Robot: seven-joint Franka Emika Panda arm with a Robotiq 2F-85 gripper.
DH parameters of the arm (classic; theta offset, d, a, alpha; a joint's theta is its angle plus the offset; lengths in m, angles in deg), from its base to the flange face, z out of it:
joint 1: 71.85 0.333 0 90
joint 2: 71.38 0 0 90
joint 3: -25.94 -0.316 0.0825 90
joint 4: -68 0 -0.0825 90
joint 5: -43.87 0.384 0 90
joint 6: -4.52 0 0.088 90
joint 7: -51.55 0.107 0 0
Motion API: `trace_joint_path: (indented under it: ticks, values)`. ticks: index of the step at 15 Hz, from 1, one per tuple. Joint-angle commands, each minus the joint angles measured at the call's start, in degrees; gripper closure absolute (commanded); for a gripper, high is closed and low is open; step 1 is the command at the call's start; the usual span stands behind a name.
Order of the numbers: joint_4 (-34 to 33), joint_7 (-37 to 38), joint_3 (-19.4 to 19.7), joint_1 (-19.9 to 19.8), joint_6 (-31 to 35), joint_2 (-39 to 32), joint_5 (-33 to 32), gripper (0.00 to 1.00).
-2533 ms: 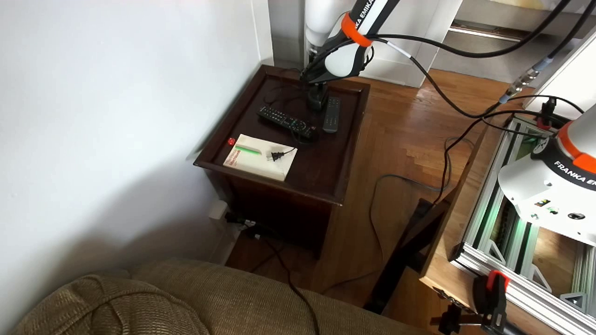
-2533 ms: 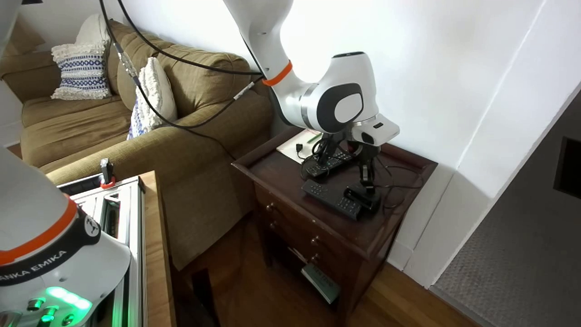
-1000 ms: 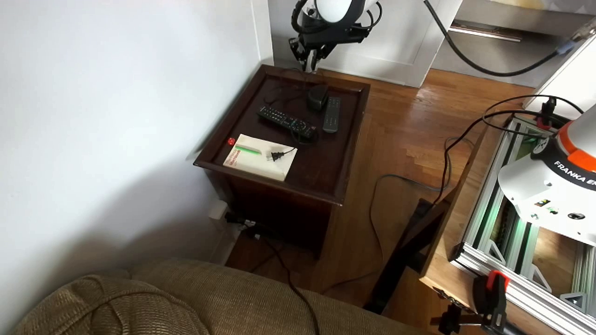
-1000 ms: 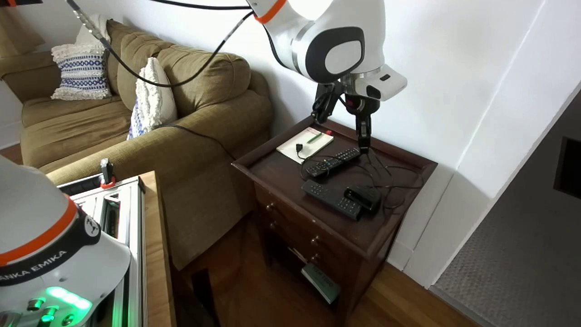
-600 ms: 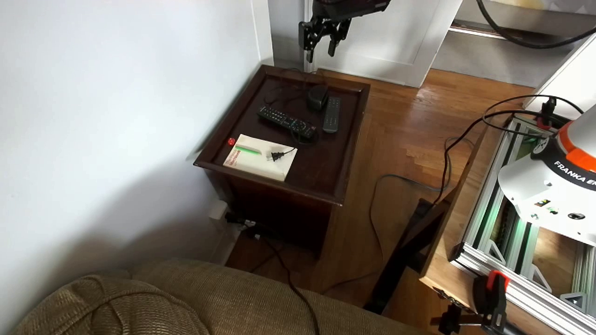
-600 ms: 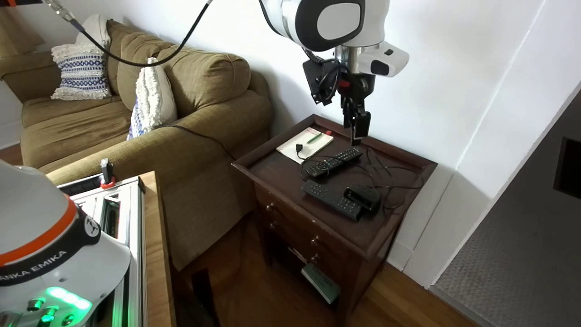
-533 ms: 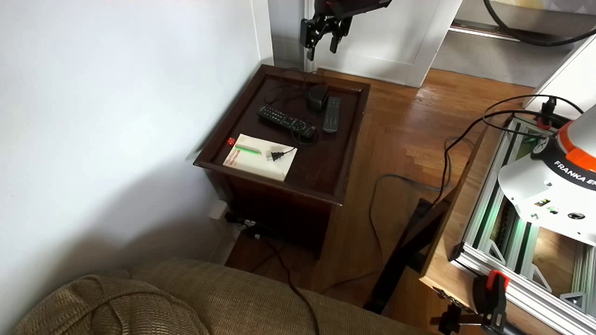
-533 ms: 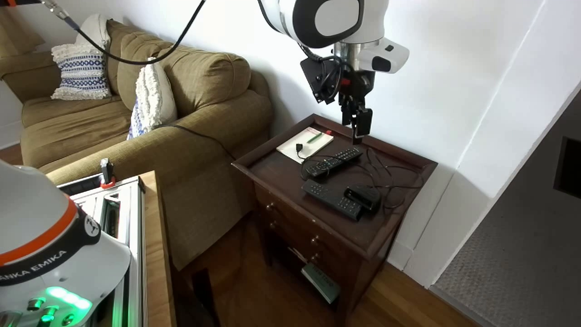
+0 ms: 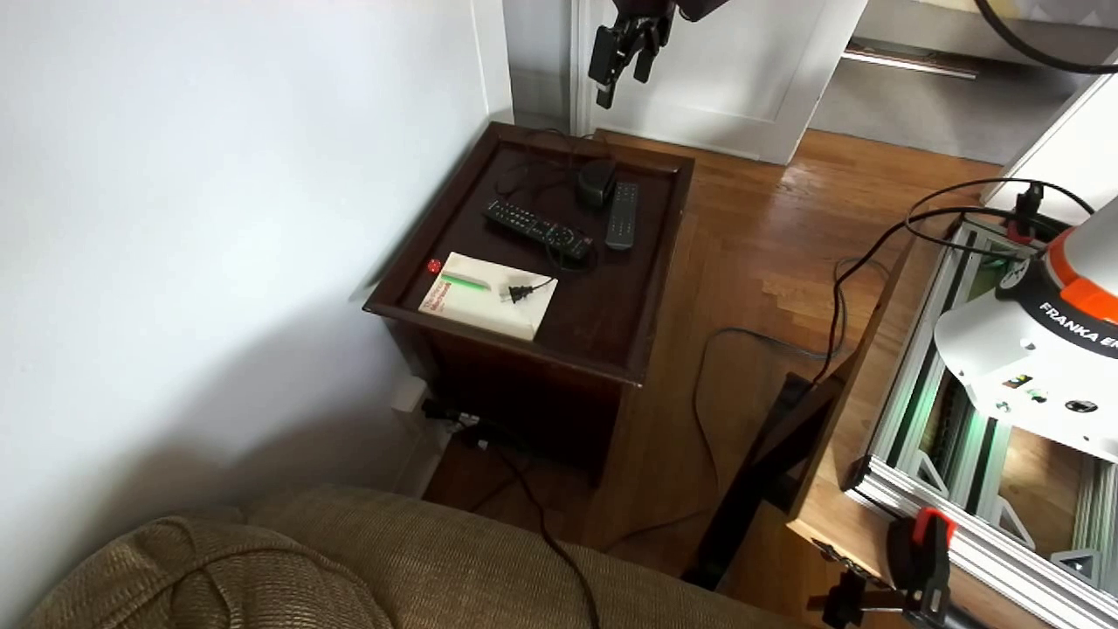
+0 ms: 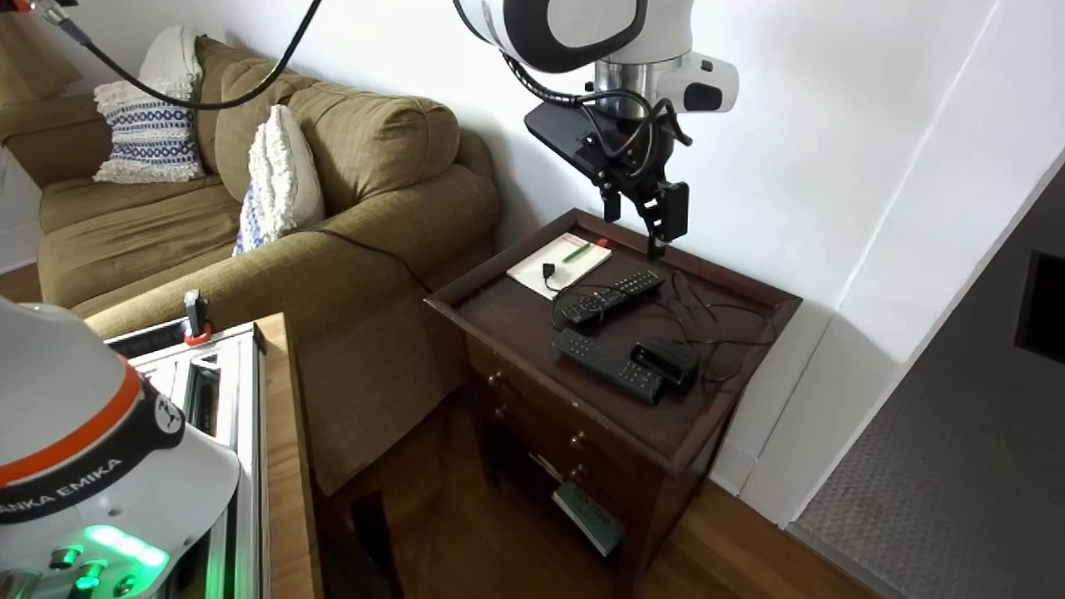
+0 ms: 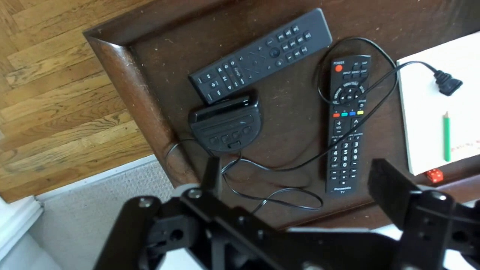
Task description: Push a button on the black appliance
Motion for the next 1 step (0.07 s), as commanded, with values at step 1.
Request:
trace_joint_path:
  ticks: [1]
  values:
    - [-0.02,0.01,-0.56,-0.51,-0.18,0.09,-0.19,0.00]
